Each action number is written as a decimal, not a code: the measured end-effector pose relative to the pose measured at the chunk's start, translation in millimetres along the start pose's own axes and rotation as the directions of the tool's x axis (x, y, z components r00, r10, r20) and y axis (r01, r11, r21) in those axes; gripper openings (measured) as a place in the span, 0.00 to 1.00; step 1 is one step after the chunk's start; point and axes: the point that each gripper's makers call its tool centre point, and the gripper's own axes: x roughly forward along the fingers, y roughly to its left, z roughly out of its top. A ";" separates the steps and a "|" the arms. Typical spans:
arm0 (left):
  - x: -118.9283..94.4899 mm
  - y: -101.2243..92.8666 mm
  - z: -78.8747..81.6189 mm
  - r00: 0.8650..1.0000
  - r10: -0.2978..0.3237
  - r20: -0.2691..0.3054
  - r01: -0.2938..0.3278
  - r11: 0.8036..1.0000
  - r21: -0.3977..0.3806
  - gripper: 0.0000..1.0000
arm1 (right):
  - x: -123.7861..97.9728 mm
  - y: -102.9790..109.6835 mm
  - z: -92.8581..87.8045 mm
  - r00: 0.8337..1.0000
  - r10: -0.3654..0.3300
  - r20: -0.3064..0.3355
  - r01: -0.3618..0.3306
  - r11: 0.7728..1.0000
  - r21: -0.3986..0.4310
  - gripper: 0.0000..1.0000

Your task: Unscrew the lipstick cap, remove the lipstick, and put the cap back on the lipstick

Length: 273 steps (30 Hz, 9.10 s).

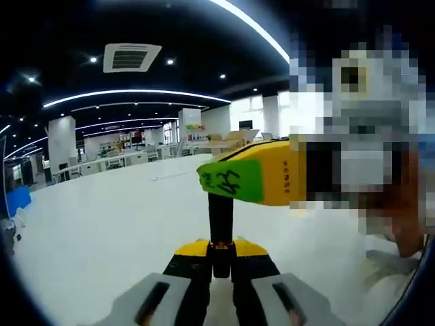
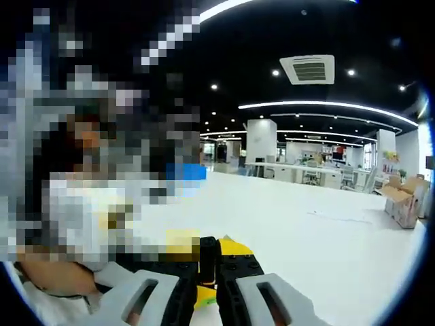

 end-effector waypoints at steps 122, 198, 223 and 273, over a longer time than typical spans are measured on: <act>-31.8 -43.4 7.0 0.768 -0.640 0.023 0.637 0.768 0.069 0.12 | -21.4 46.0 -7.2 0.808 0.562 -0.176 -0.567 0.823 0.026 0.12; -2.5 42.2 5.7 0.949 -0.301 0.093 0.312 0.940 -0.139 0.59 | 112.4 -81.8 -7.3 0.940 0.328 -0.093 -0.335 0.940 -0.071 0.18; -24.7 61.1 31.9 0.961 -0.218 0.168 0.242 0.960 -0.140 0.64 | 34.0 -97.2 27.8 0.970 0.243 0.019 -0.242 0.969 -0.042 0.40; -118.5 79.2 91.7 0.971 -0.131 0.201 0.150 0.985 -0.086 0.65 | -94.8 -51.7 36.6 0.989 0.136 0.049 -0.134 0.990 -0.044 0.52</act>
